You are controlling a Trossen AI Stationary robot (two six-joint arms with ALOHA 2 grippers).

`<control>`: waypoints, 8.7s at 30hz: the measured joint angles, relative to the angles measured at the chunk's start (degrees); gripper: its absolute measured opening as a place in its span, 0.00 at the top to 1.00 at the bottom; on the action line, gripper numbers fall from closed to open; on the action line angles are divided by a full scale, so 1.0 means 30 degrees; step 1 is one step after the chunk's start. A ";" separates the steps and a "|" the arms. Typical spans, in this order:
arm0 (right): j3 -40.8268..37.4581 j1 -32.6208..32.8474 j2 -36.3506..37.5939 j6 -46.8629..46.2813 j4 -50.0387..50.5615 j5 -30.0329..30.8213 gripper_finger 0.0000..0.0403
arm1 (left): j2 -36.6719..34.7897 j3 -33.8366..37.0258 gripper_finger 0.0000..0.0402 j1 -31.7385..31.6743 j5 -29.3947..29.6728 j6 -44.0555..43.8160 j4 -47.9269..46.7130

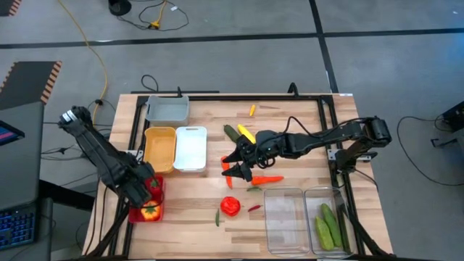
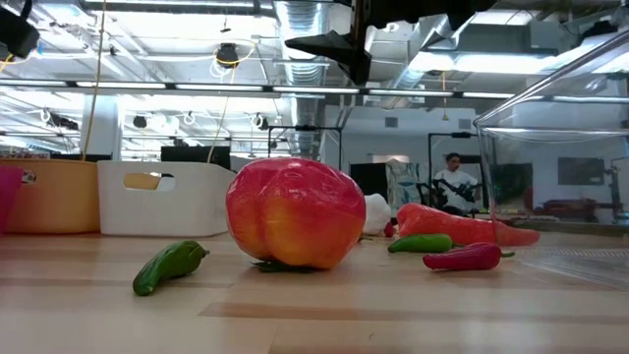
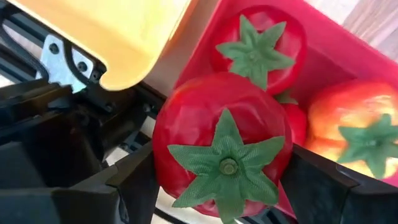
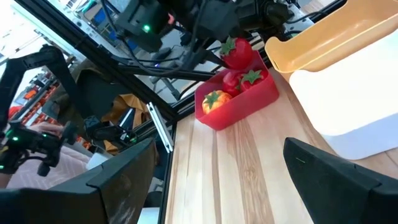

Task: Sort produce into baskets
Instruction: Put the red tomato into the red bin, then put the orange tomato into the red bin

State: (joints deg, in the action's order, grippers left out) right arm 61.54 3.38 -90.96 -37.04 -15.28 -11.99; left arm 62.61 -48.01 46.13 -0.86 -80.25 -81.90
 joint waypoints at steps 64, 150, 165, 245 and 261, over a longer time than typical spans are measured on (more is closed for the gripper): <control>0.0000 0.0000 0.0000 -0.0007 -0.0054 0.0007 0.06 | 0.0000 0.0678 0.07 -0.0029 -0.1069 -0.0004 0.1584; 0.0007 0.4588 -0.0089 0.4880 0.1739 0.5145 0.02 | -0.0998 -0.2251 0.07 -0.0022 1.0477 0.3184 0.5722; 0.0007 0.8300 -0.0080 0.8510 0.3654 1.4220 0.02 | -0.0998 -0.2251 0.07 -0.0022 1.0557 0.3184 0.5724; 1.5279 0.6609 -1.2779 0.1519 2.1001 0.6222 0.17 | 0.0765 -0.2243 0.07 -0.0029 1.0259 0.4417 0.6542; 2.0117 0.5700 -1.2749 0.5509 2.2545 0.6386 0.16 | 0.0765 -0.2243 0.07 -0.0022 1.3090 1.3644 1.2260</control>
State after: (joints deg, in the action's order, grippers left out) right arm 121.89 20.48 -129.21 -20.51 52.35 7.17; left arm 64.90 -54.74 46.06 38.41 -39.32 -45.12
